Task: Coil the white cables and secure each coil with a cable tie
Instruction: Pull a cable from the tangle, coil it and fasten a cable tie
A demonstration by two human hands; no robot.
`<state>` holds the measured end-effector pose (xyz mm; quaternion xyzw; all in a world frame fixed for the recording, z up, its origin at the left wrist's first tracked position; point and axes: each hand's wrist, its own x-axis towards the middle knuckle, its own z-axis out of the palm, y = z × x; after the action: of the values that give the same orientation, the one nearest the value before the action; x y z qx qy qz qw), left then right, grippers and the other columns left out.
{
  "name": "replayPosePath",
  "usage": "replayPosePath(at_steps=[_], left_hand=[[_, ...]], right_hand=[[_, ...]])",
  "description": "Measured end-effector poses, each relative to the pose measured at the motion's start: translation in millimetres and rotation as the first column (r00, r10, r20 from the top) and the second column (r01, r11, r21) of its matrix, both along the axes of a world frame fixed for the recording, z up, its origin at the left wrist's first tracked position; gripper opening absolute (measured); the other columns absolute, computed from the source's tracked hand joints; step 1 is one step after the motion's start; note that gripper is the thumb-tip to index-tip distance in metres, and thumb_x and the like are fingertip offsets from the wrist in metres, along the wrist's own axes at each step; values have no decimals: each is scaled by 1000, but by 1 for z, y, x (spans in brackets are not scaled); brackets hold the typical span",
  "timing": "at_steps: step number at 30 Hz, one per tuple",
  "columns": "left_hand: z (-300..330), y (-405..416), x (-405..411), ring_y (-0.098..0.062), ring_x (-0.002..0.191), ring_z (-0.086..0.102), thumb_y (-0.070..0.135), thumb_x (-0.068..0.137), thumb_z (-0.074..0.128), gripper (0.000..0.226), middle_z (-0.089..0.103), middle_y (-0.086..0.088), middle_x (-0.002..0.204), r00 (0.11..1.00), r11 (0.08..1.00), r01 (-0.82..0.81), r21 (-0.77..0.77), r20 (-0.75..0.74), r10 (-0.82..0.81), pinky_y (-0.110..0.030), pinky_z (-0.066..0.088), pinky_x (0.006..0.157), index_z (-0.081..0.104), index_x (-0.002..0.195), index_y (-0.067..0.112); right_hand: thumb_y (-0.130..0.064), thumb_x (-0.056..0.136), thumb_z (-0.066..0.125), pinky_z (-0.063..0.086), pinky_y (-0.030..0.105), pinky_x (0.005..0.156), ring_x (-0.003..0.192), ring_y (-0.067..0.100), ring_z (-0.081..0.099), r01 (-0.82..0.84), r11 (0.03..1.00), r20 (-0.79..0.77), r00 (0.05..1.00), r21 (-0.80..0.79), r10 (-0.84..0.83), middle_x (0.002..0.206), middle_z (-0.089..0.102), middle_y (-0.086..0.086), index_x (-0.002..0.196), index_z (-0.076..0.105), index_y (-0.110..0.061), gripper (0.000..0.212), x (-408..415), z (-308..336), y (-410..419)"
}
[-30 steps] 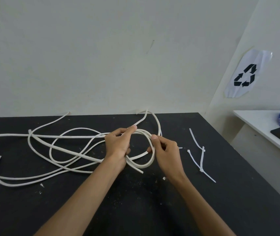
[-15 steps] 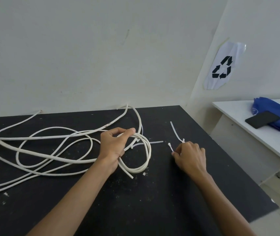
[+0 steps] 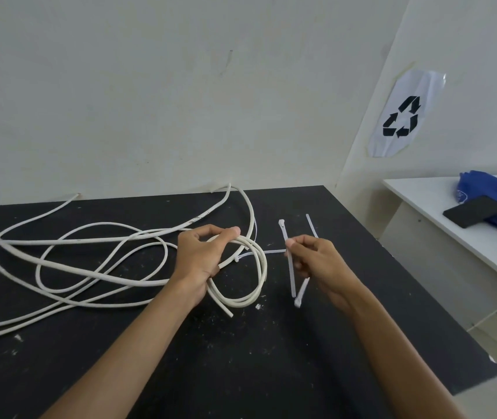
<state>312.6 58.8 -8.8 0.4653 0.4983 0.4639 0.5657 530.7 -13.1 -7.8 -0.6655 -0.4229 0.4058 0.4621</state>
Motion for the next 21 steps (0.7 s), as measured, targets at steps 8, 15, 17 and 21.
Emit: replayPosePath(at_steps=[8, 15, 17, 21], left_hand=[[5, -1, -6, -13, 49, 28, 25, 81, 90, 22, 45, 4, 58, 1000, 1000, -4, 10, -18, 4, -22, 30, 42, 78, 79, 7], [7, 2, -9, -12, 48, 33, 23, 81, 90, 22, 41, 7, 51, 997, 996, -36, 79, -61, 40, -24, 30, 47, 77, 72, 8], [7, 2, -10, -8, 47, 35, 26, 83, 89, 23, 41, 14, 47, 995, 995, -53, 90, -74, 60, -25, 32, 51, 76, 72, 10], [7, 5, -14, -11, 43, 27, 25, 88, 85, 26, 31, 8, 50, 997, 996, -80, 44, -3, 80, -23, 27, 42, 70, 72, 11]], right_hand=[[-24, 110, 59, 57, 31, 80, 79, 15, 64, 4, 995, -120, 993, 101, 8, 82, 70, 1, 101, 71, -7, 22, -11, 6, 6], [-13, 111, 54, 44, 22, 57, 66, 10, 50, 69, 964, -483, 873, 257, 66, 86, 65, 6, 99, 67, -5, 19, -35, 13, 11], [-13, 111, 55, 49, 23, 60, 65, 11, 55, 77, 943, -450, 889, 324, 82, 86, 67, 8, 101, 66, -2, 19, -44, 15, 9], [-13, 111, 57, 61, 31, 79, 76, 22, 68, -23, 910, -198, 974, 413, 114, 89, 73, 15, 102, 67, 5, 22, -59, 19, 9]])
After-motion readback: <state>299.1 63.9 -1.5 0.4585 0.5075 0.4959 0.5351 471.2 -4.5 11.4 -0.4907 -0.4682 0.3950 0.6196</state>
